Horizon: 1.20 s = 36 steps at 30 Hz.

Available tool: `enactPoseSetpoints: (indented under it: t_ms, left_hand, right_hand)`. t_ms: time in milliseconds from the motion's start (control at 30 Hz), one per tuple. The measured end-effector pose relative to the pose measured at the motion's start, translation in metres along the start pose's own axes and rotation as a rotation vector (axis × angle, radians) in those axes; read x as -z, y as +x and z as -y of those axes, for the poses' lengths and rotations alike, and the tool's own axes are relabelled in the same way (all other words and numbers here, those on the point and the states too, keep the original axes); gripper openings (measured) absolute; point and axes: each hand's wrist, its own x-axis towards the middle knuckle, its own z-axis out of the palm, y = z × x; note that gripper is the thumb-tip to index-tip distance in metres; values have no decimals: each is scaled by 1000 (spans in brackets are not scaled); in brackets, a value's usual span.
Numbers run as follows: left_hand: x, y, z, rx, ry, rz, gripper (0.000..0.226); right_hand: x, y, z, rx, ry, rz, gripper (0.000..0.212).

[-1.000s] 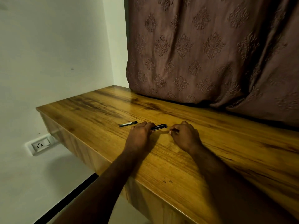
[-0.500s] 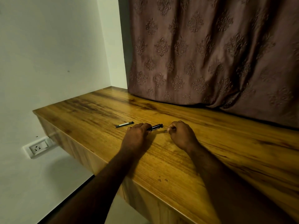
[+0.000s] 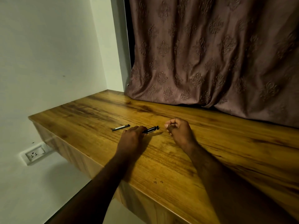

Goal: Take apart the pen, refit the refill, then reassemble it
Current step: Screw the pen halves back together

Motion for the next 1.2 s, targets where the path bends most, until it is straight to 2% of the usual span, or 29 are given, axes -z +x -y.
enactPoseSetpoints:
  t_ms: [100, 333, 967, 1200]
  left_hand:
    - [0, 0, 0, 0, -8, -7, 24]
    - [-3, 1, 3, -3, -14, -26, 28]
    - [-2, 1, 2, -64, -30, -27, 24]
    - [-4, 0, 4, -67, -23, -53, 24]
  right_hand:
    - [-8, -3, 4, -28, 80, 42, 9]
    - [-9, -5, 4, -59, 221, 85, 13]
    - [-13, -11, 8, -61, 196, 149, 12]
    - [-16, -12, 6, -6, 105, 162, 10]
